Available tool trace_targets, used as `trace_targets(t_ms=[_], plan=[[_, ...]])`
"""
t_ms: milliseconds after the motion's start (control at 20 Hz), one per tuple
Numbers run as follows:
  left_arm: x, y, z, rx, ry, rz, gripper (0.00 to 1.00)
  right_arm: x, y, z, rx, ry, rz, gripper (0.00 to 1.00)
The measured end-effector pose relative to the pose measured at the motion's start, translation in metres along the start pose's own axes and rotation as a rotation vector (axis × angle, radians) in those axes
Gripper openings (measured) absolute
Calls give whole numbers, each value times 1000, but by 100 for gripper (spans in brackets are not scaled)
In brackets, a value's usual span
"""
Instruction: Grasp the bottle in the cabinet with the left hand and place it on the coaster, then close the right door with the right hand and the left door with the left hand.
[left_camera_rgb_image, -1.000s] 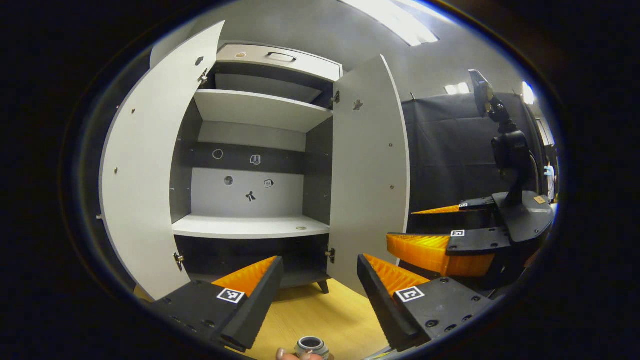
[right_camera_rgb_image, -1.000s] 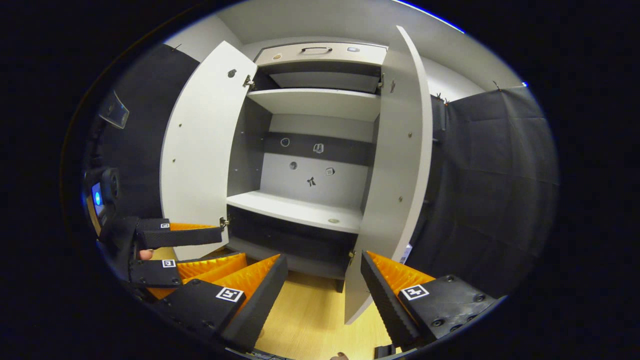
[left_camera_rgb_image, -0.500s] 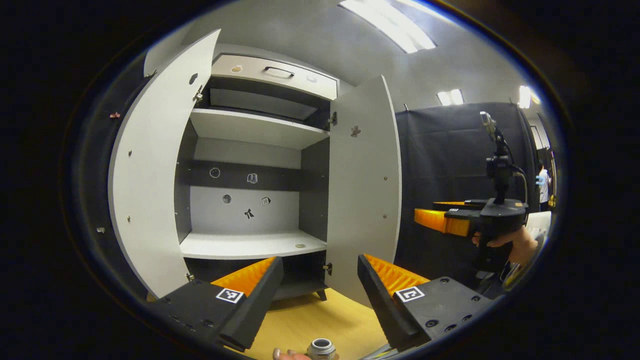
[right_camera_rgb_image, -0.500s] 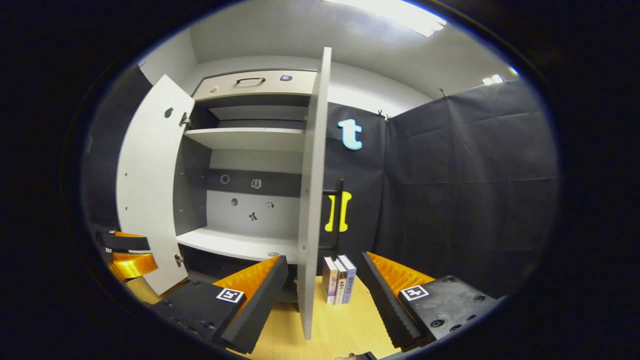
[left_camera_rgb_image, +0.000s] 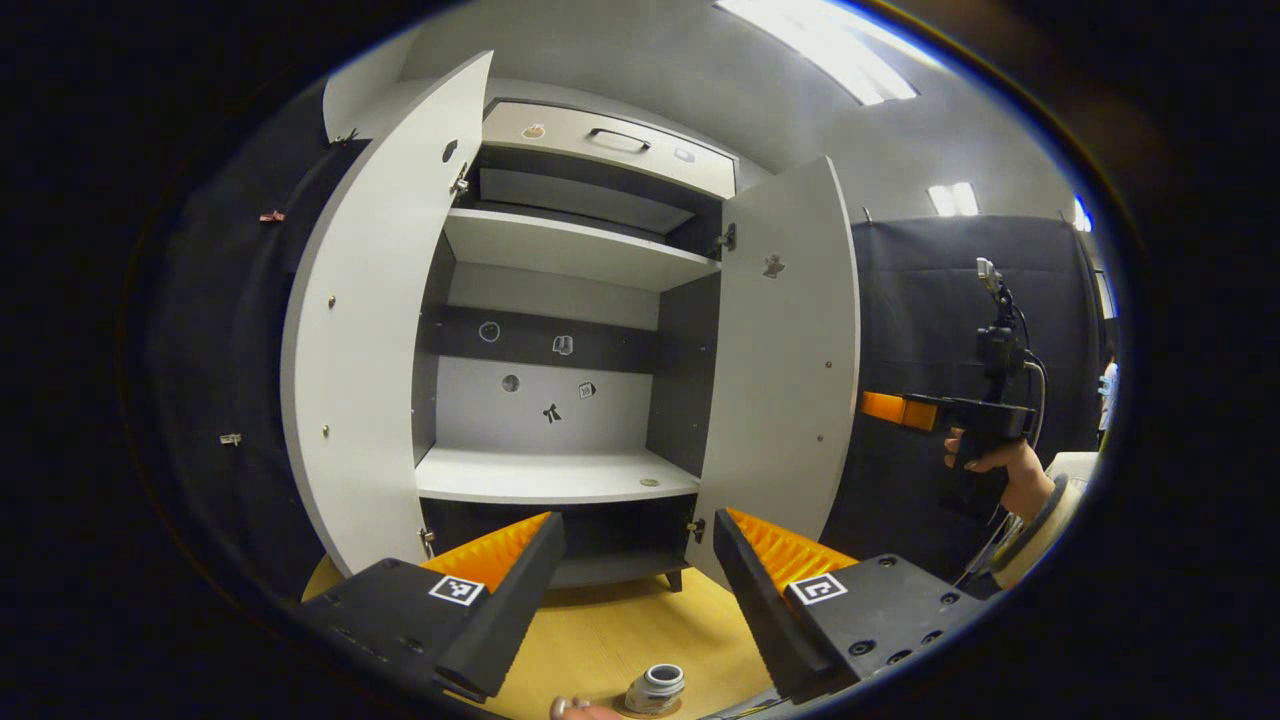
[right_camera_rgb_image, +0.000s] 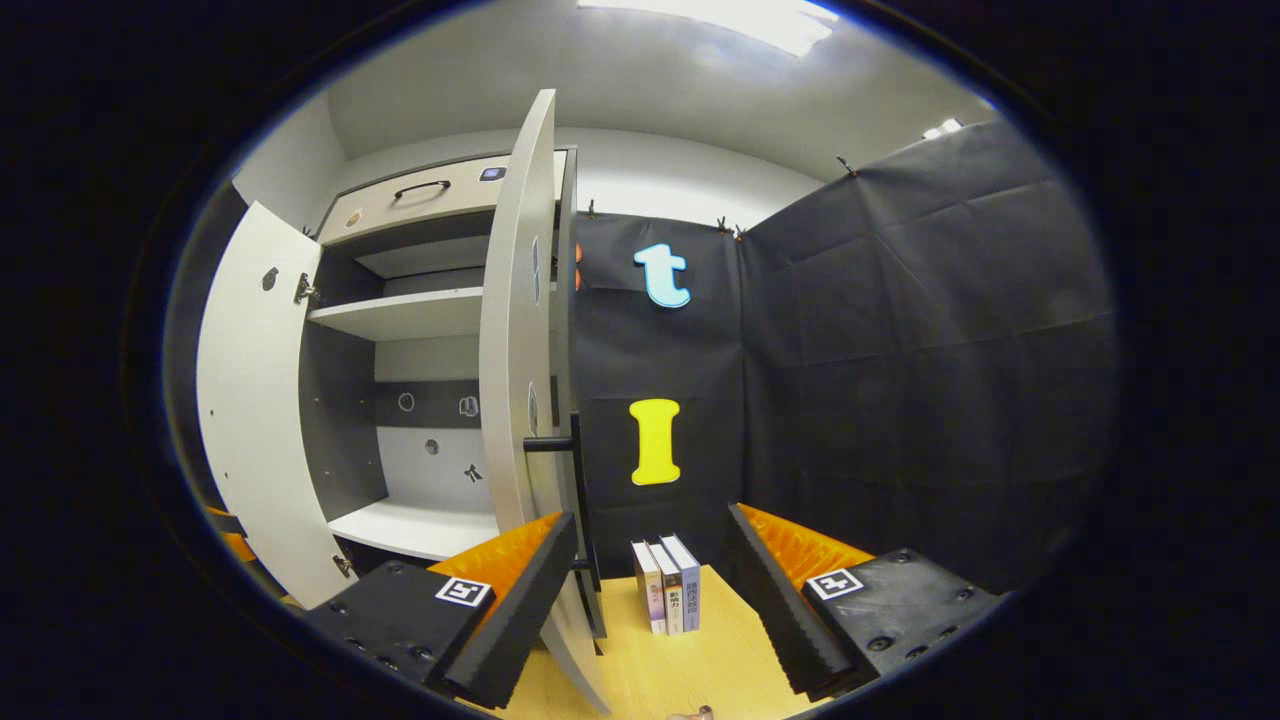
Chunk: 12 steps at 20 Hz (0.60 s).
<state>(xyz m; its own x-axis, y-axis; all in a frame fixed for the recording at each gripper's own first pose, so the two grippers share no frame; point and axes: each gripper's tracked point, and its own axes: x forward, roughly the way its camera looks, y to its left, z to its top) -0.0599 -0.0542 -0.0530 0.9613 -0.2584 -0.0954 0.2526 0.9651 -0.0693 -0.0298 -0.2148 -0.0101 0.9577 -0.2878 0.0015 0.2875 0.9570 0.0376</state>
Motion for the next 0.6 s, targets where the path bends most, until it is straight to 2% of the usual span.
trace_targets(t_ms=[150,250,450,600], plan=[[2,11,2,39,0,62,95,13,7,-2,3,2,36,98],[4,10,0,34,0,73,95,13,10,-2,14,-1,57,95],[12,5,-8,-7,22,53,95,11,25,-3,0,-12,78,97],[16,4,-6,8,18,29,95,9,43,-7,29,7,110,97]])
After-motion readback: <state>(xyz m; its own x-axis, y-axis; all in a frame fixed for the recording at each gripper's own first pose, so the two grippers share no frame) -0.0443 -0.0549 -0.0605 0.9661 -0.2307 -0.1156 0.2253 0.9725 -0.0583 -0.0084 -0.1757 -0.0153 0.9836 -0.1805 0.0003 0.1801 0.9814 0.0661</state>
